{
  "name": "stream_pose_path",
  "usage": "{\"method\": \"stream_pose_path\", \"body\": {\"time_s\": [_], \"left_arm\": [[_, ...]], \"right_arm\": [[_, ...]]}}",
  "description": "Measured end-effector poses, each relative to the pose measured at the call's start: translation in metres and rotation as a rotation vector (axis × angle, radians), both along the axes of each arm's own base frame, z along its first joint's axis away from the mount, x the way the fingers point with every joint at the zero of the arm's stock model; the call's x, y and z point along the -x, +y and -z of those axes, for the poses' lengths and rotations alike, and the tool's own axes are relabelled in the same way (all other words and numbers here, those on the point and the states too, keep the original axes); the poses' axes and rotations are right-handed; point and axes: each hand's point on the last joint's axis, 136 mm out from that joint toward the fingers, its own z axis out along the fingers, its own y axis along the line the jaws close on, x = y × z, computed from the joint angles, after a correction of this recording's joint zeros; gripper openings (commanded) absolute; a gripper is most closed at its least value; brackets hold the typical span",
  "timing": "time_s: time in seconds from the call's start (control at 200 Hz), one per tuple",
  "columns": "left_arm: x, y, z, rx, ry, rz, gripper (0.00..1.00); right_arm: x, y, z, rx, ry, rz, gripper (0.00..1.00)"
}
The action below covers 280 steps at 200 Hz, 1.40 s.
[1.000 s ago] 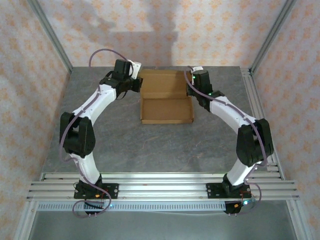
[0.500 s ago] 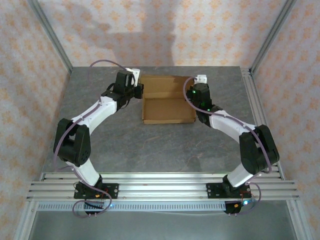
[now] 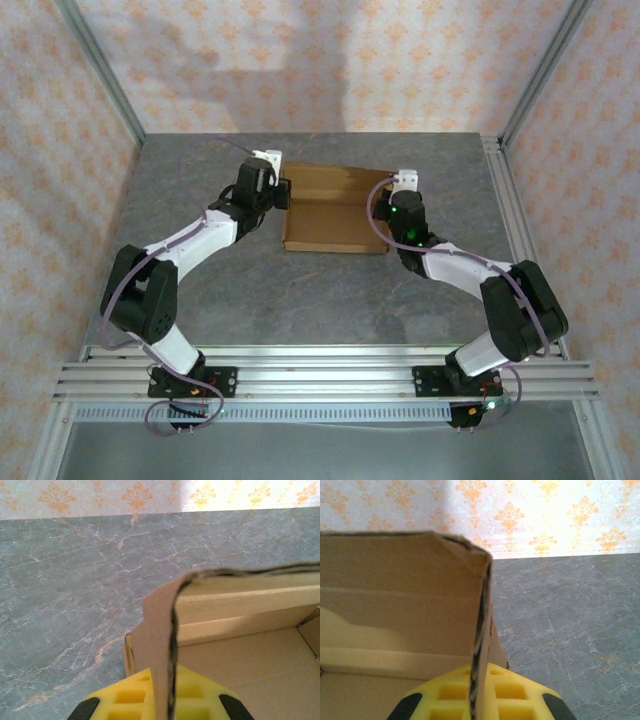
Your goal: Fold the paper box
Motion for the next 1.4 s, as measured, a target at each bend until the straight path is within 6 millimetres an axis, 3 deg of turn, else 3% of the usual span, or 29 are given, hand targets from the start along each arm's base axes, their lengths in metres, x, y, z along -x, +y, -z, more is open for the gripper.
{"method": "stream_pose_path", "body": {"time_s": [0.566, 0.846, 0.936, 1.081, 1.246, 1.331, 1.401], "left_arm": [[0.023, -0.001, 0.012, 0.011, -0.059, -0.038, 0.0], [0.032, 0.0, 0.019, 0.01, -0.069, -0.049, 0.0], [0.033, 0.0, 0.02, 0.009, -0.07, -0.05, 0.0], [0.034, -0.002, 0.019, 0.006, -0.072, -0.047, 0.0], [0.037, -0.007, 0.018, -0.007, -0.08, -0.03, 0.0], [0.038, -0.008, 0.018, -0.013, -0.08, -0.028, 0.0], [0.038, -0.008, 0.018, -0.013, -0.08, -0.029, 0.0]], "right_arm": [[0.02, -0.001, 0.012, -0.007, -0.065, -0.048, 0.01], [0.03, -0.001, 0.019, -0.013, -0.073, -0.07, 0.08], [0.033, 0.001, 0.02, -0.013, -0.072, -0.084, 0.18], [0.039, 0.009, 0.014, -0.028, -0.078, -0.129, 0.5], [0.048, 0.011, -0.006, -0.039, -0.112, -0.158, 0.8], [0.053, 0.009, -0.022, -0.046, -0.144, -0.163, 0.9], [0.058, 0.006, -0.035, -0.058, -0.171, -0.161, 0.92]]}}
